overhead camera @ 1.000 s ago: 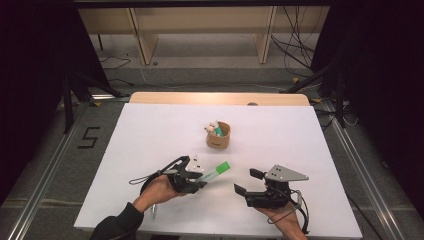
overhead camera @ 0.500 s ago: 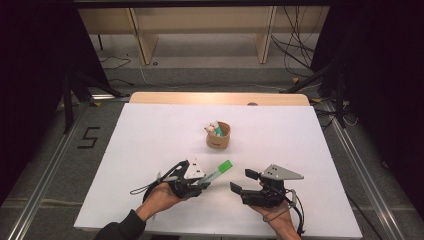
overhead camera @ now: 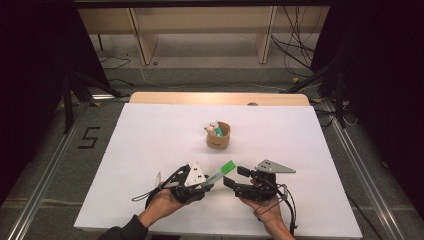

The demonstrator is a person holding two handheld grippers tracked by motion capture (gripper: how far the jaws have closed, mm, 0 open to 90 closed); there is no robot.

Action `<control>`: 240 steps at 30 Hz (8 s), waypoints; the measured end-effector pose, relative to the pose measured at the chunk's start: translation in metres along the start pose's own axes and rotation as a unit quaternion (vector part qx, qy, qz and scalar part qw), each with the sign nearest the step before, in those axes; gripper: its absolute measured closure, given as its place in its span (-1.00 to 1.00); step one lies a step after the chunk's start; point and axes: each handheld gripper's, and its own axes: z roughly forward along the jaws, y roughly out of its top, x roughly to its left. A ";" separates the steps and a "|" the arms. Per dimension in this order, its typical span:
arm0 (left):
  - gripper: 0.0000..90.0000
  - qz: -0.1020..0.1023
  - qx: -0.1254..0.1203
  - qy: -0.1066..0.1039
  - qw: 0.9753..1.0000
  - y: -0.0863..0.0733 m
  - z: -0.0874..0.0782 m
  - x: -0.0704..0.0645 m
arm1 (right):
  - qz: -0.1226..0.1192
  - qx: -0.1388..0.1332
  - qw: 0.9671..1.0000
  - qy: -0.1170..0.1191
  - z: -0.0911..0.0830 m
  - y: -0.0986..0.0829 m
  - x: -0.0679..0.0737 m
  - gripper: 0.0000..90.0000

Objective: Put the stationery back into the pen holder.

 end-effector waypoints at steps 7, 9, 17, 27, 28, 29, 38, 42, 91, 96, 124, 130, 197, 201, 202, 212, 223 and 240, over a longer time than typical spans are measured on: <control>0.46 0.006 -0.008 0.003 1.000 0.001 0.000 -0.004 | 0.023 0.002 1.000 0.007 0.013 0.001 -0.001 -0.26; 0.46 0.009 -0.008 0.004 1.000 0.001 -0.001 -0.006 | 0.028 0.002 1.000 0.006 0.015 0.001 -0.002 -0.23; 0.46 0.018 -0.011 0.010 1.000 0.001 0.000 -0.010 | 0.052 -0.003 0.999 0.015 0.018 0.002 -0.005 -0.04; 0.46 0.025 -0.022 0.016 0.999 0.003 -0.002 -0.013 | 0.066 -0.003 0.997 0.035 0.025 0.001 -0.004 0.16; 0.46 0.029 -0.021 0.017 0.999 0.003 -0.003 -0.013 | 0.064 -0.002 0.997 0.036 0.025 0.001 -0.003 0.17; 0.46 0.031 -0.022 0.019 0.999 0.003 -0.003 -0.013 | 0.065 -0.005 0.997 0.039 0.026 0.001 -0.003 0.20; 0.46 0.039 -0.028 0.021 0.999 0.003 -0.003 -0.015 | 0.081 -0.011 0.995 0.050 0.026 0.001 -0.005 0.35; 0.46 0.043 -0.035 0.024 0.998 0.002 -0.003 -0.014 | 0.087 -0.013 0.995 0.053 0.025 0.001 -0.005 0.43; -0.61 -0.085 -0.061 0.036 0.994 -0.030 -0.041 0.027 | 0.052 -0.089 0.995 0.011 0.006 0.048 -0.026 0.67; -0.62 -0.090 -0.061 0.042 0.993 -0.033 -0.044 0.029 | 0.042 -0.098 0.994 -0.004 0.007 0.063 -0.028 0.67; -0.63 -0.110 -0.056 0.043 0.991 -0.047 -0.050 0.031 | 0.025 -0.076 0.990 -0.117 0.058 0.117 -0.061 0.67; -0.64 -0.112 -0.058 0.044 0.991 -0.048 -0.051 0.031 | 0.020 -0.063 0.989 -0.134 0.069 0.121 -0.064 0.67; -0.65 -0.141 -0.057 0.080 0.985 -0.051 -0.072 0.055 | -0.049 -0.008 0.993 -0.102 0.036 0.105 -0.046 -0.48; -0.60 -0.152 -0.046 0.086 0.983 -0.053 -0.074 0.058 | -0.055 -0.006 0.995 -0.088 0.020 0.087 -0.040 -0.50; -0.59 -0.156 -0.043 0.085 0.983 -0.054 -0.074 0.058 | -0.056 -0.008 0.995 -0.085 0.016 0.084 -0.038 -0.50; -0.09 -0.168 -0.045 0.080 0.981 -0.068 -0.091 0.057 | -0.068 0.005 0.996 -0.059 -0.011 0.044 -0.025 -0.52; 0.71 -0.166 -0.019 0.081 0.983 -0.087 -0.111 0.048 | -0.074 0.020 0.996 -0.040 -0.032 0.013 -0.011 -0.51; 0.98 -0.150 0.059 0.055 0.985 -0.108 -0.113 0.030 | -0.077 0.029 0.996 -0.022 -0.038 -0.004 0.003 -0.52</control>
